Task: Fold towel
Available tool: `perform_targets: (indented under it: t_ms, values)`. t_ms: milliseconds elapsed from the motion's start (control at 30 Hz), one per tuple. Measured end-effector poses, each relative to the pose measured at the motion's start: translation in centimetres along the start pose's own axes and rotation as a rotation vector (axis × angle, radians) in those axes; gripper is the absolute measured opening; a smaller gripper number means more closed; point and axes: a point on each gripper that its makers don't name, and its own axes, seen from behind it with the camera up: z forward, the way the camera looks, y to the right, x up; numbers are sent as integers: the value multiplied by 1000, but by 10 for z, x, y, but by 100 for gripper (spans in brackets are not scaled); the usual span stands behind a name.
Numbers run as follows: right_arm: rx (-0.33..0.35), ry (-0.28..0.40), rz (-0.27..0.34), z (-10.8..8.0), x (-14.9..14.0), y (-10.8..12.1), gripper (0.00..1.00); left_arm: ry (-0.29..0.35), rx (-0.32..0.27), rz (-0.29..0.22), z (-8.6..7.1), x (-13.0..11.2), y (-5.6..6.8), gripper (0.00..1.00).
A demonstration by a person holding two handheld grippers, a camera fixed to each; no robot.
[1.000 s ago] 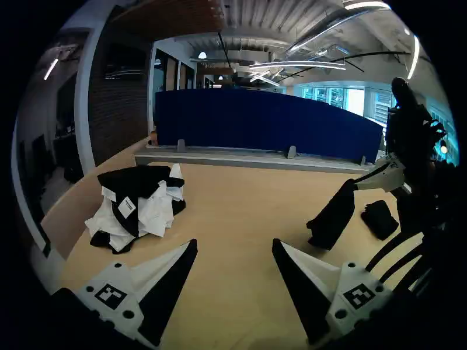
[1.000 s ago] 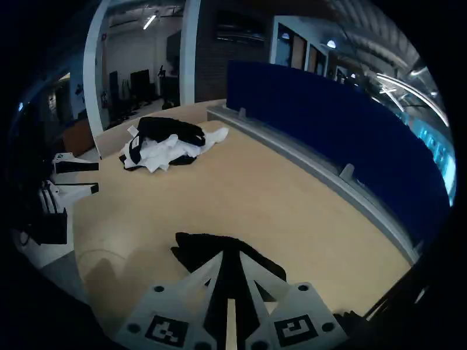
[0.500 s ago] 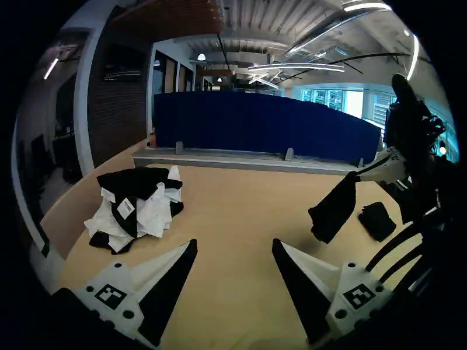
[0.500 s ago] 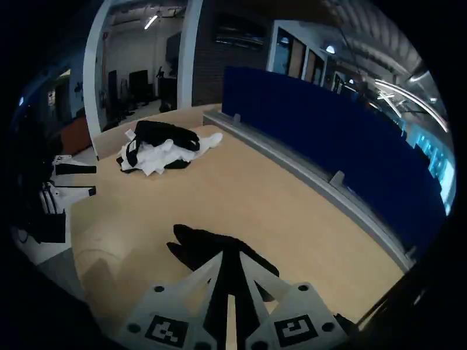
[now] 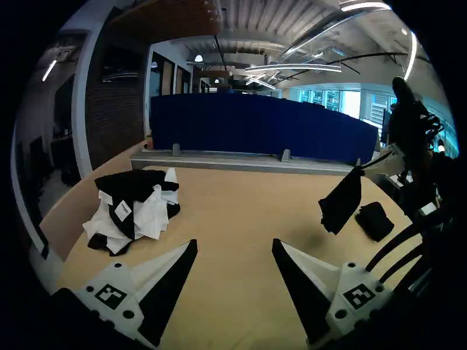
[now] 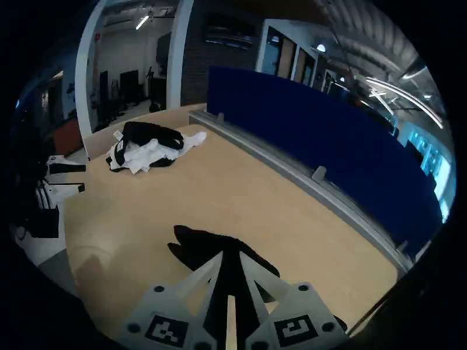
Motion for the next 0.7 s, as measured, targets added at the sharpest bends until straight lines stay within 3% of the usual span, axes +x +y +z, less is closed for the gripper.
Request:
perform_targets:
  t_ms: [300, 700]
  values:
    - [-48, -3, 15, -15, -7, 37, 4, 0, -3, 2, 0, 1, 2, 95]
    - [-134, -25, 16, -36, -16, 104, 4, -6, -2, 9, 0, -1, 4, 95]
